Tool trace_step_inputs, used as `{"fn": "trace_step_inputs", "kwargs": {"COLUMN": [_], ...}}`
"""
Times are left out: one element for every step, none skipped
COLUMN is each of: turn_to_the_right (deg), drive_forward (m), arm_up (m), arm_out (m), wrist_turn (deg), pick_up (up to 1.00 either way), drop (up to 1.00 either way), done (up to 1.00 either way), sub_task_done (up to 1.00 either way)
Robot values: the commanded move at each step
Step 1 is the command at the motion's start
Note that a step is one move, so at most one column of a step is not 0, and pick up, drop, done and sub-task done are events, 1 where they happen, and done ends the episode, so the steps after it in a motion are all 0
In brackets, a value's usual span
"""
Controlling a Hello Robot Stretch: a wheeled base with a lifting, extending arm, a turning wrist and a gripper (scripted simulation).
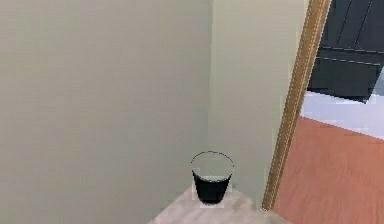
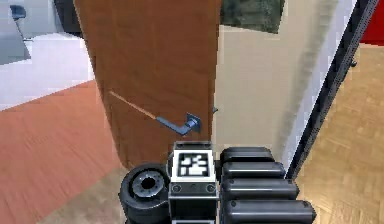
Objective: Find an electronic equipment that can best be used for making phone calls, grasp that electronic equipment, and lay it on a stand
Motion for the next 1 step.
{"fn": "trace_step_inputs", "kwargs": {"turn_to_the_right": [45.0], "drive_forward": [0.0], "arm_up": [0.0], "arm_out": [0.0], "wrist_turn": [0.0], "pick_up": [0.0], "drop": [0.0], "done": [0.0], "sub_task_done": [0.0]}}
